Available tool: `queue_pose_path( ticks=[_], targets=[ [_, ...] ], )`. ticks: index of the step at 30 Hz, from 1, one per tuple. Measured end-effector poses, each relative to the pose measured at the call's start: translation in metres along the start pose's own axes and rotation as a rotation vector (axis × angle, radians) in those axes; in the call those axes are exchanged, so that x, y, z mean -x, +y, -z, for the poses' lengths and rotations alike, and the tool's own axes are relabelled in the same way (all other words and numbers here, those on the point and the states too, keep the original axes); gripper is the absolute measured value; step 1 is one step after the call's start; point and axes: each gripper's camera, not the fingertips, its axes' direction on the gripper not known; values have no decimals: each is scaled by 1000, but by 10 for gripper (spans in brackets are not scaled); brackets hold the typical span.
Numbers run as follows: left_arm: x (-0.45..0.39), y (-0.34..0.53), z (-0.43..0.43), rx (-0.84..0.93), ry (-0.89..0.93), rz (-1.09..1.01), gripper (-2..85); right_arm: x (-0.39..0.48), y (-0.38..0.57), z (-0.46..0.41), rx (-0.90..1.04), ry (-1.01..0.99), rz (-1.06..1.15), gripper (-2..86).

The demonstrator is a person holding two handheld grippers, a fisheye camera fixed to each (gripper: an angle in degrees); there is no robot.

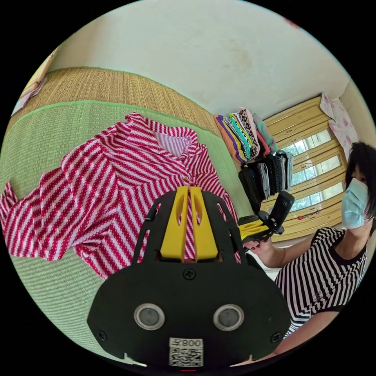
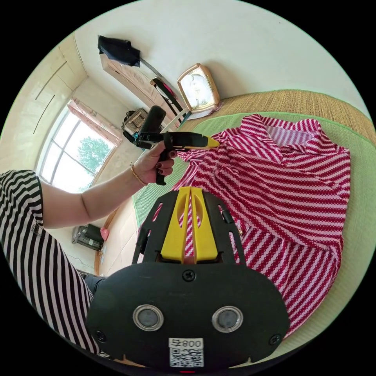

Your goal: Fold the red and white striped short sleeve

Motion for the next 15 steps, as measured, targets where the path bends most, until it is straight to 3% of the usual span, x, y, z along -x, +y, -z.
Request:
queue_pose_path(
  ticks=[7,10,15],
  targets=[
    [38,11,-18,87,-117,70,33,-27,3,-54,148,-32,-30,2],
    [44,12,-17,24,-48,85,59,-33,11,-64,183,-76,-37,3],
    [27,1,-39,105,-58,1,76,-40,13,-45,160,64,-24,9]
  ],
)
